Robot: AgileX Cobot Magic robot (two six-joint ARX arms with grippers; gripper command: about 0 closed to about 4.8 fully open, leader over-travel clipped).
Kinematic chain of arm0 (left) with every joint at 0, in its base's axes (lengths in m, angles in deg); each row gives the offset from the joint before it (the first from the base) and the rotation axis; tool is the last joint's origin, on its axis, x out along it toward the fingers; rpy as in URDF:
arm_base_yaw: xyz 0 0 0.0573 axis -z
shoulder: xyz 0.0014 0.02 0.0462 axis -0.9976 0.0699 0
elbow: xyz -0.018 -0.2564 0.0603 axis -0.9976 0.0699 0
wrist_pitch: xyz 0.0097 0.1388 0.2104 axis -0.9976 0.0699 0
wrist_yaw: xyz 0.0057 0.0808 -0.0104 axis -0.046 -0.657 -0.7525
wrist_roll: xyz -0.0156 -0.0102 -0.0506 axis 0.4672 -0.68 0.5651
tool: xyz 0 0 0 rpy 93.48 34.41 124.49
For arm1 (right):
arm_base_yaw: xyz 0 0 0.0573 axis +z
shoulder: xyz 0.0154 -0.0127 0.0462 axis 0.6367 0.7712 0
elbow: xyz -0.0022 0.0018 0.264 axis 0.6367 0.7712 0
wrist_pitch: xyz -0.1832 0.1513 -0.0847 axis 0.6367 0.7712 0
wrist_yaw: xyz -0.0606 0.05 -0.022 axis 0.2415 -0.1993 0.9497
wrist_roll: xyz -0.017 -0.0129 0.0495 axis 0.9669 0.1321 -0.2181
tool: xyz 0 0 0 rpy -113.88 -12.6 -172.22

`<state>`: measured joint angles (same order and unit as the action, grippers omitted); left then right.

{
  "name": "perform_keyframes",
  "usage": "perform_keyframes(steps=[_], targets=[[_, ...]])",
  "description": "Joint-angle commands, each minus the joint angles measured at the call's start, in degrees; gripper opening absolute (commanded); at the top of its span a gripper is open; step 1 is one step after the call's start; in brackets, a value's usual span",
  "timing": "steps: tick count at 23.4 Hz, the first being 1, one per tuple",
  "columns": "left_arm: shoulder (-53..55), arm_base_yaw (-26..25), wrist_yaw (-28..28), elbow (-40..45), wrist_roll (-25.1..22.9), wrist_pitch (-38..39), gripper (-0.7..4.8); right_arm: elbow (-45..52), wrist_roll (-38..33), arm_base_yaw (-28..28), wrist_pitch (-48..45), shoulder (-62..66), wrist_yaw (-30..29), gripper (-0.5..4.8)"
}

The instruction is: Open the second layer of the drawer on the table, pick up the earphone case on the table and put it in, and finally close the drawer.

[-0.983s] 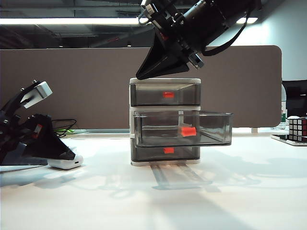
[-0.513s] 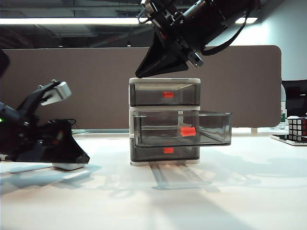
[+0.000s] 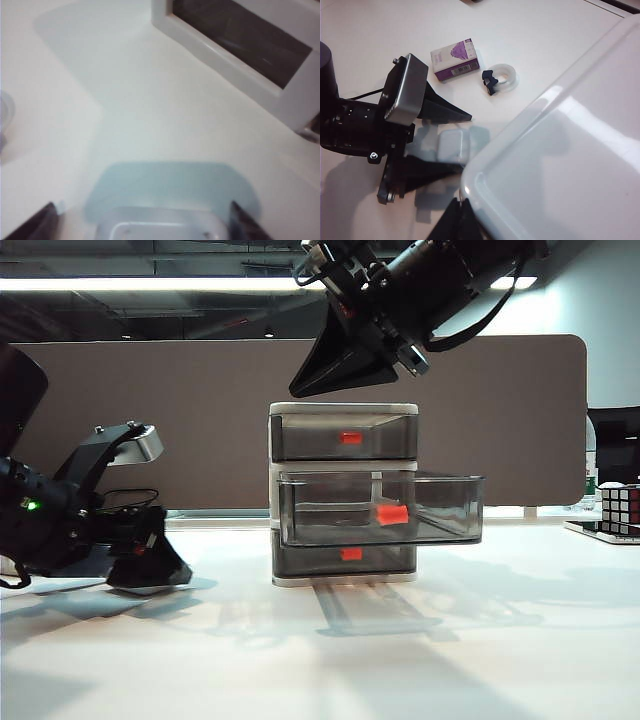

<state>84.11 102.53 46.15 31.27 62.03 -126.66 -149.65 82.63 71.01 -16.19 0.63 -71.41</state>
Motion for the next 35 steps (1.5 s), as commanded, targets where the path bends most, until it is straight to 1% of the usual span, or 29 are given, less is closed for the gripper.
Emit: perform_keyframes(steps=[1, 10, 13, 15, 16, 17, 23, 28, 32, 33, 35], targets=[[0.35, 0.04, 0.46, 0.35, 0.81, 3.41, 3.89, -0.33, -0.17, -0.31, -0.48, -0.24, -0.28, -0.05], [0.20, 0.04, 0.63, 0.42, 0.52, 6.25, 3.95, -0.33, -0.22, -0.31, -0.02, -0.26, -0.33, -0.05], [0.22, 0.04, 0.61, 0.42, 0.37, 7.10, 3.85, -0.33, -0.22, -0.31, -0.02, -0.26, -0.33, -0.05], [0.20, 0.04, 0.61, 0.42, 0.37, 7.08, 3.44, -0.33, -0.24, -0.31, -0.02, -0.26, -0.33, -0.05], [0.17, 0.04, 0.63, 0.42, 0.39, 6.99, 2.52, -0.33, -0.24, -0.31, -0.02, -0.26, -0.31, -0.05], [0.17, 0.04, 0.61, 0.42, 0.42, 6.95, 2.31, -0.33, -0.24, -0.31, -0.02, -0.26, -0.31, -0.05], [-0.83, 0.04, 0.61, 0.50, 0.42, 6.62, 2.32, -0.33, -0.22, -0.31, -0.04, -0.26, -0.26, -0.05], [-6.05, 0.04, 0.61, 0.59, 0.61, 8.22, 2.32, -0.33, -0.22, -0.31, -0.04, -0.24, -0.26, -0.05], [-14.38, 0.07, 0.59, 0.57, 0.61, 12.92, 2.32, -0.33, -0.24, -0.31, -0.07, -0.26, -0.26, -0.05], [-19.89, 0.09, 0.61, 0.55, 0.59, 16.41, 2.32, -0.33, -0.24, -0.31, -0.09, -0.26, -0.26, -0.05], [-25.51, 0.13, 1.11, 0.55, 0.63, 19.54, 2.32, -0.33, -0.24, -0.33, -0.24, -0.24, -0.26, -0.05]])
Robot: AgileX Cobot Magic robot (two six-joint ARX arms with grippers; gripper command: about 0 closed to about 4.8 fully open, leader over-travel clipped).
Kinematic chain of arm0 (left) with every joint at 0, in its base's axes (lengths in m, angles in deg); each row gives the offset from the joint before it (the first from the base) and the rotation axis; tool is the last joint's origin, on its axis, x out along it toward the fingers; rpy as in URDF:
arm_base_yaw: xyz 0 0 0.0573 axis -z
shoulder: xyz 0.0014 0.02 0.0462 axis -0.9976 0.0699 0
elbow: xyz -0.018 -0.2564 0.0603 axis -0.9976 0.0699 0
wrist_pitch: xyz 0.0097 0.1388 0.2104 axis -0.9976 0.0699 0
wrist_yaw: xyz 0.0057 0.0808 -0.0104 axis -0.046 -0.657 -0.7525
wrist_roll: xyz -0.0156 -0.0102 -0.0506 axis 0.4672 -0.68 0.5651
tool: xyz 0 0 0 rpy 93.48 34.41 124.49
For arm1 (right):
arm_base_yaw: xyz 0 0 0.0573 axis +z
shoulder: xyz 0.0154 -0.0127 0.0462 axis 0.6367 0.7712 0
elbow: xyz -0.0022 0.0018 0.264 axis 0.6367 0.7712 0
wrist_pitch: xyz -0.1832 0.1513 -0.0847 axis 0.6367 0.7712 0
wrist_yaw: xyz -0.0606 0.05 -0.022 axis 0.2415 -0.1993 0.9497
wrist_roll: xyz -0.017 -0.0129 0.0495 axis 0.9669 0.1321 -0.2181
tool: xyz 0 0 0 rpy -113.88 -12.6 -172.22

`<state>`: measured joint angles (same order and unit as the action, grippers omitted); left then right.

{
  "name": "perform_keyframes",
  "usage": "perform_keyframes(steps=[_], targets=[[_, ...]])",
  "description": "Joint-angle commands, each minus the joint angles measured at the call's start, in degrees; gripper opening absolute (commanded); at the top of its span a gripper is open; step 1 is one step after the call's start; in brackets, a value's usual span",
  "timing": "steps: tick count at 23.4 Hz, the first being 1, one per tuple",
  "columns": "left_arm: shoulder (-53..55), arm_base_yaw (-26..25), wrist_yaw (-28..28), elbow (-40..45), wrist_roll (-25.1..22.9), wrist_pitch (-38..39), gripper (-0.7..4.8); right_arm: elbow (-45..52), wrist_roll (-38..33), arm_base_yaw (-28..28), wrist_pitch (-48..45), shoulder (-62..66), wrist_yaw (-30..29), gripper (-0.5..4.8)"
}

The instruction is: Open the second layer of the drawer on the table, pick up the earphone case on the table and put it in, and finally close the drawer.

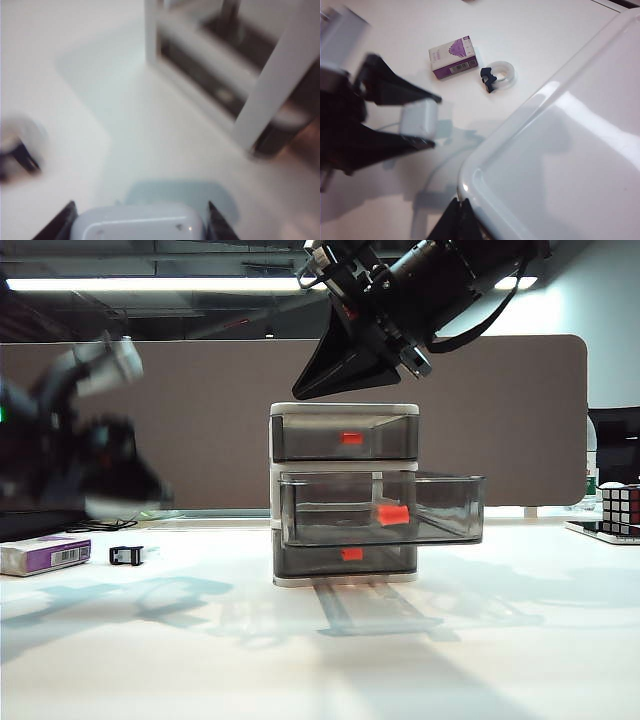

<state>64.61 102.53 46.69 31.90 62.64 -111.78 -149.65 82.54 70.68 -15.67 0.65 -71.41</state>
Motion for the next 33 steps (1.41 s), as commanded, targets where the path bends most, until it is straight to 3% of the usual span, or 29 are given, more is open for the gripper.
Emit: perform_keyframes(steps=[1, 8, 10, 16, 24, 33], targets=[[-8.55, 0.15, 1.55, -0.11, 0.04, 6.14, 2.32, -0.33, -0.15, 0.00, -0.96, -0.26, -0.11, -0.05], [-21.81, 5.03, 3.41, -0.11, 2.78, 11.50, 2.32, -1.09, -0.35, -0.28, -3.61, -0.24, 0.33, -0.05], [-22.82, 13.42, -1.62, -0.39, 2.82, 10.88, 2.32, -2.51, -0.35, -0.77, -3.43, -0.26, 1.33, -0.05], [-20.15, 23.19, -7.87, -1.97, 3.72, 7.41, 2.31, -3.21, -0.33, -2.75, -3.61, -0.22, 3.91, -0.05], [-5.31, 24.41, -2.67, -11.54, 5.18, 4.24, 2.31, -3.23, -0.28, -6.12, -4.46, 0.52, 4.00, -0.05], [0.87, 27.85, -3.15, -14.10, 5.16, 0.85, 2.31, -3.32, -0.33, -6.45, -5.73, 2.32, 3.61, -0.05]])
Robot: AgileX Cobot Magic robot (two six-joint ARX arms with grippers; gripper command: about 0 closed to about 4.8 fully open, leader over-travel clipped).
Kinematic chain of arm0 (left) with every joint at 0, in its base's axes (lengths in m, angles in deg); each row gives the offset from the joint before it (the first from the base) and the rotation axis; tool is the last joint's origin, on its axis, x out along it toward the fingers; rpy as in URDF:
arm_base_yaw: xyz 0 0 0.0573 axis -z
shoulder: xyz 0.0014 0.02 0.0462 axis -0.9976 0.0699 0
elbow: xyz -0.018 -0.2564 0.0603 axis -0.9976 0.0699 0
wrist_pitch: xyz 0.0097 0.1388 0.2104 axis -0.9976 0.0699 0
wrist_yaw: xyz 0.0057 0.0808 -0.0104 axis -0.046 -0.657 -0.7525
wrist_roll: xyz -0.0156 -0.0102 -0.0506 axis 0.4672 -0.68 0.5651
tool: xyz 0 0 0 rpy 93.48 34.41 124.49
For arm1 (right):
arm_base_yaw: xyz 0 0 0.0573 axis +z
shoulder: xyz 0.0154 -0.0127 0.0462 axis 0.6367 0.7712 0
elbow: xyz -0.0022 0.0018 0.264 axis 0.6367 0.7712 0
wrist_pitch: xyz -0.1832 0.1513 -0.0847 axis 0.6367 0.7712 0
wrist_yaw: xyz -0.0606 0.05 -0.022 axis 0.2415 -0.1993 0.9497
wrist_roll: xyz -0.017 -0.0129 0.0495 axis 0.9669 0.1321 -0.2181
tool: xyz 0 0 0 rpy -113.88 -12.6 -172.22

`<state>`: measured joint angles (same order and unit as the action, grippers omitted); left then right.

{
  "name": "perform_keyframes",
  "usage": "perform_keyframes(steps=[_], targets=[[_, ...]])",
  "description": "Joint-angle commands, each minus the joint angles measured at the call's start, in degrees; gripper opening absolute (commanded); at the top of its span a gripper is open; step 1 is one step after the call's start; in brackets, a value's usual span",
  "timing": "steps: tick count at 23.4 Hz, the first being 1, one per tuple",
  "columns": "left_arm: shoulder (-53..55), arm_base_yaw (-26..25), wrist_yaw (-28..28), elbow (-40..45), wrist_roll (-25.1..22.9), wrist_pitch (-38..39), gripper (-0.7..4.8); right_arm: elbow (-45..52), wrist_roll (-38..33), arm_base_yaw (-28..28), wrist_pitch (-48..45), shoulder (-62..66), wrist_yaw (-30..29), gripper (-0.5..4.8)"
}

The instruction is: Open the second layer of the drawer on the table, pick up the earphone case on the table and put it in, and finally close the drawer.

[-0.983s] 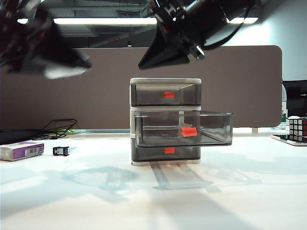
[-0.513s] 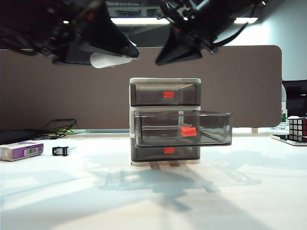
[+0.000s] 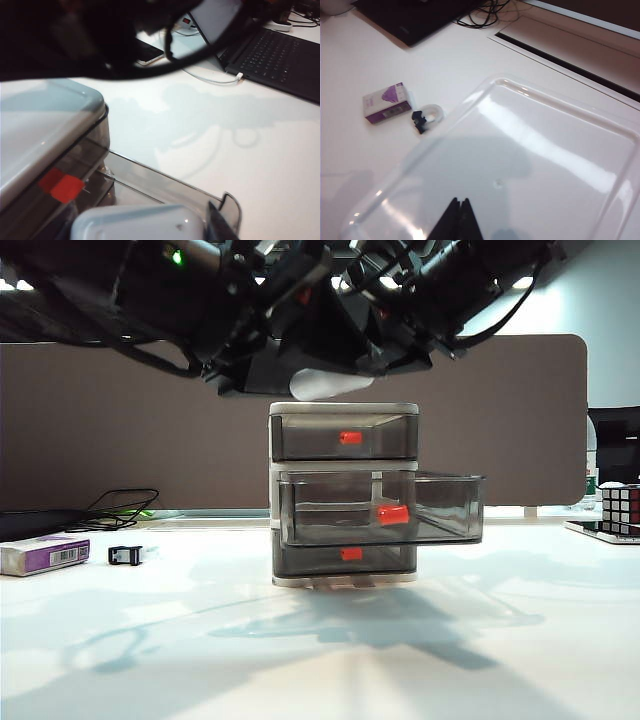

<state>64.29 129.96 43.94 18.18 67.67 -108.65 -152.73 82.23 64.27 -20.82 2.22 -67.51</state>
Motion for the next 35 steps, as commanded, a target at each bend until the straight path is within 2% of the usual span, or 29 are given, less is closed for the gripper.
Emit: perform_keyframes(steps=[1, 21, 23, 24, 25, 27, 30, 33, 35], targets=[[1.51, 0.50, -0.35, -0.37, 0.15, -2.25, 2.31, -0.24, -0.02, -0.04, -0.50, 1.20, -0.33, -0.05], [8.48, 0.52, -0.26, -0.72, 0.09, -3.74, 2.43, -0.24, -0.24, -0.02, 0.70, 3.19, -1.40, -0.05], [8.48, 0.50, -0.35, -0.72, 0.04, -3.82, 2.80, -0.24, -0.24, -0.02, 0.70, 3.19, -1.40, -0.05], [8.48, 0.50, -0.35, -0.72, -0.04, -3.82, 3.34, -0.24, -0.24, -0.02, 0.72, 3.19, -1.40, -0.05], [8.48, 0.50, -0.35, -0.72, -0.09, -3.85, 3.51, -0.24, -0.24, -0.02, 0.72, 3.19, -1.40, -0.05], [8.48, 0.50, -0.35, -0.72, -0.09, -3.98, 3.52, -0.24, -0.24, -0.02, 0.70, 3.19, -1.40, -0.05], [8.33, 0.50, -0.33, -0.72, 0.07, -4.24, 4.04, -0.24, -0.24, -0.04, 0.72, 3.19, -1.40, -0.05], [4.96, 1.22, 0.94, -0.72, 1.36, -0.42, 4.02, -0.24, -0.24, -0.04, 0.72, 3.19, -1.38, -0.05], [0.46, 3.78, 0.35, -0.72, 0.02, 5.42, 3.68, -0.24, -0.24, -0.04, 0.68, 3.19, -1.36, -0.05]])
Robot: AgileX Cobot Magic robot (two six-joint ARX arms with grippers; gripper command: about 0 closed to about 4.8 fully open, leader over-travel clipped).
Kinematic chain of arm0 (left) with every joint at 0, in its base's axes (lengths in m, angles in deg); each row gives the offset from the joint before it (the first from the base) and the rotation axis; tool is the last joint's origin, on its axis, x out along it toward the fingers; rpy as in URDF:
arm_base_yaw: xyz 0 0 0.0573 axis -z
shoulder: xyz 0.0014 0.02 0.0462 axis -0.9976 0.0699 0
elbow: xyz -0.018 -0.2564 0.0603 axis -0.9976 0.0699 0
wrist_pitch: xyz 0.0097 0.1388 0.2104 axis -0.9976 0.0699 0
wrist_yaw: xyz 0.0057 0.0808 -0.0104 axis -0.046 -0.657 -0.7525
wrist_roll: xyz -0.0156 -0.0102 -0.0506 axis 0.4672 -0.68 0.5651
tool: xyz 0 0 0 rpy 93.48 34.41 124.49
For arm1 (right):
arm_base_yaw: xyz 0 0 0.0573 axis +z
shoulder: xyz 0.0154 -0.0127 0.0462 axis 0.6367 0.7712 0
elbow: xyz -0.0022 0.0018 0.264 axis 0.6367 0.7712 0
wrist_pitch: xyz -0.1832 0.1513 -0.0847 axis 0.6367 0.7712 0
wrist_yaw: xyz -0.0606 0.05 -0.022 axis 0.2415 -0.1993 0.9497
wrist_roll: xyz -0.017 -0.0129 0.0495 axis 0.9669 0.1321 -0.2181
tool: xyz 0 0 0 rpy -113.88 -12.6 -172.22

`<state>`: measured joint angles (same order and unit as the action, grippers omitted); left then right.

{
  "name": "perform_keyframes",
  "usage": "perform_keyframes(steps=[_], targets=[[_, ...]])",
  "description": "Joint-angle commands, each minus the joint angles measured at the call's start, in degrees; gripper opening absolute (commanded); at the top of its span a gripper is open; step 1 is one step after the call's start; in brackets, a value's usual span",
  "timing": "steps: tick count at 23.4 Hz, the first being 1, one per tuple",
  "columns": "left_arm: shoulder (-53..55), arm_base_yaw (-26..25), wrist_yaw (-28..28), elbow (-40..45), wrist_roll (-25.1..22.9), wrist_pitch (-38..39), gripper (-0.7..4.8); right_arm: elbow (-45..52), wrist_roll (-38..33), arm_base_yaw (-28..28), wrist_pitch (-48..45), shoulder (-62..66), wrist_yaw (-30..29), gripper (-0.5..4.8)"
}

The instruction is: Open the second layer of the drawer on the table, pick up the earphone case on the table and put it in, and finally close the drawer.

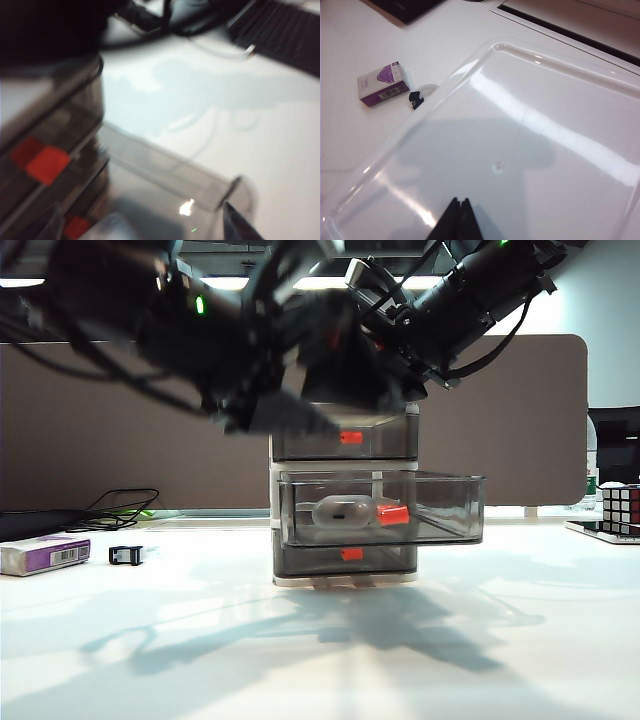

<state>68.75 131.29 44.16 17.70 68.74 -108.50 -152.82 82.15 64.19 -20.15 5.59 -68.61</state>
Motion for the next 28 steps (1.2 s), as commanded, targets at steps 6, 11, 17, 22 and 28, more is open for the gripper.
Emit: perform_keyframes(steps=[6, 11, 17, 22, 28], targets=[[-10.60, 14.47, -6.01, -0.02, -5.92, 14.36, 1.69, -0.17, -0.15, 0.04, 0.11, -0.17, -0.28, -0.05], [-4.17, 14.58, -5.20, 1.09, -5.05, 14.23, 0.26, -0.17, -0.17, 0.07, 0.74, -0.17, -0.39, -0.05], [2.40, 8.92, -3.89, 1.09, -5.44, 11.28, -0.05, -0.17, -0.15, 0.07, 0.92, -0.17, -0.31, -0.05], [3.50, 3.02, -0.42, 0.50, -5.46, 6.16, -0.05, -0.17, -0.13, 0.07, 0.85, -0.17, -0.28, -0.05], [6.82, -2.45, -0.31, -0.13, -5.44, 0.63, -0.05, -0.17, -0.13, 0.07, 0.24, -0.17, -0.28, -0.05]])
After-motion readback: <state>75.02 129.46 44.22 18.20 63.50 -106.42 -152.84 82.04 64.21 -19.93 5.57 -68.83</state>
